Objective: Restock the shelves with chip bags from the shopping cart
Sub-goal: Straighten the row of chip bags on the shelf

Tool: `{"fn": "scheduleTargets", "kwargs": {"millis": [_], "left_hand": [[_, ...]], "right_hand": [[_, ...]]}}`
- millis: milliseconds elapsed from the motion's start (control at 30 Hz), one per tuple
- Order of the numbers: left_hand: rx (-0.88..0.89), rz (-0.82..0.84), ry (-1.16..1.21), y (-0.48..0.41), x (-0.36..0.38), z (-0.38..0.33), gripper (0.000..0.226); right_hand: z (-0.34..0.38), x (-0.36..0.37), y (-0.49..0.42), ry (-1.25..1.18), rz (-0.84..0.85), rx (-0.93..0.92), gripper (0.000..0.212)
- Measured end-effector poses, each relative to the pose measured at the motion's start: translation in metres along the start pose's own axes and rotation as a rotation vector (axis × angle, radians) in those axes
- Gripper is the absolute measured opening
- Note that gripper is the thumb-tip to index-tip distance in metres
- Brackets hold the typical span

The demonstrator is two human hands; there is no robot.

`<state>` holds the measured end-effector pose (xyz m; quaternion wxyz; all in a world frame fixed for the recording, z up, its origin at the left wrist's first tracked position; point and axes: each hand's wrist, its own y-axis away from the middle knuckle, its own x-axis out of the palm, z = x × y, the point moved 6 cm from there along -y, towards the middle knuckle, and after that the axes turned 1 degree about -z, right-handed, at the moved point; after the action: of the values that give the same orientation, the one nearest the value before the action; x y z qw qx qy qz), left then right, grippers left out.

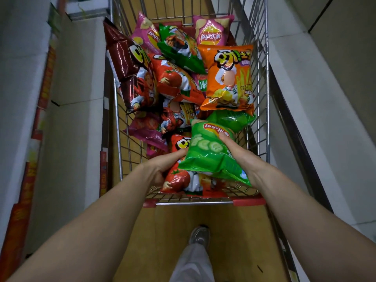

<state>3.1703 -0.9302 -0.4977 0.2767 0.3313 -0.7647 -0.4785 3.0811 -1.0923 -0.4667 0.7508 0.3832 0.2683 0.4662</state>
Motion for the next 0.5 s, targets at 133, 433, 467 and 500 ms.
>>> {"fn": "scheduleTargets", "kwargs": {"millis": [133, 433, 467, 500], "left_hand": [[0.026, 0.015, 0.01, 0.029, -0.009, 0.001, 0.058], [0.281, 0.025, 0.085, 0.137, 0.023, -0.023, 0.052], [0.319, 0.03, 0.088, 0.152, 0.032, -0.03, 0.052], [0.359, 0.035, 0.096, 0.169, 0.042, -0.037, 0.05]], "right_hand": [[0.011, 0.011, 0.029, -0.064, 0.112, -0.005, 0.062], [0.063, -0.012, 0.138, -0.154, 0.171, -0.313, 0.063], [0.072, -0.017, 0.156, -0.14, 0.147, -0.378, 0.065], [0.081, -0.024, 0.175, -0.13, 0.115, -0.443, 0.062]]}}
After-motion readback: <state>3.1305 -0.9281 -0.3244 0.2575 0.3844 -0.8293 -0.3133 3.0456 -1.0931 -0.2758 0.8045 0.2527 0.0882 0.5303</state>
